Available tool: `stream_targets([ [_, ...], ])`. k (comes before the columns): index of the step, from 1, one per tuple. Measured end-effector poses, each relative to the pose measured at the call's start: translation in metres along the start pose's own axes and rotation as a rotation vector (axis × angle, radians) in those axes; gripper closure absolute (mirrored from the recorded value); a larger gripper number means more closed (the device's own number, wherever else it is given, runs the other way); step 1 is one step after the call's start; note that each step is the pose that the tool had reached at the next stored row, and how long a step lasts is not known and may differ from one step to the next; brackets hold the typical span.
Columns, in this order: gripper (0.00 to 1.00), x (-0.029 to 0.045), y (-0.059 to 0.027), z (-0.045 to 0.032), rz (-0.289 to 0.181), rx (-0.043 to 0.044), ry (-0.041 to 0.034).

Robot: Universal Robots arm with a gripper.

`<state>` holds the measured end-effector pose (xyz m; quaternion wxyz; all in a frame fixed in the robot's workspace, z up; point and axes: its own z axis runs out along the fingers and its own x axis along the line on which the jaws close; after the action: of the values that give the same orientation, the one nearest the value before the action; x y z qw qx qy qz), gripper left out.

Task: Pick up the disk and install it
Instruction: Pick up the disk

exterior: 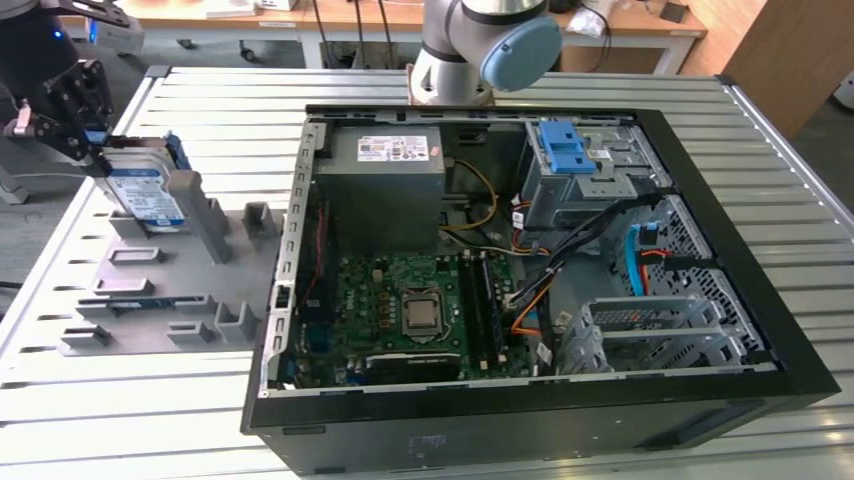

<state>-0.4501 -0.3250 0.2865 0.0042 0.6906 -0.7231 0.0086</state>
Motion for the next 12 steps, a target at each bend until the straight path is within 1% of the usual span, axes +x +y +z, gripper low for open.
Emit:
stream_targets([
  [8, 0.63, 0.0, 0.0, 0.0001, -0.001, 0.0, 0.0],
  [12, 0.63, 0.0001, 0.0, -0.0008, -0.013, 0.0005, -0.0003],
])
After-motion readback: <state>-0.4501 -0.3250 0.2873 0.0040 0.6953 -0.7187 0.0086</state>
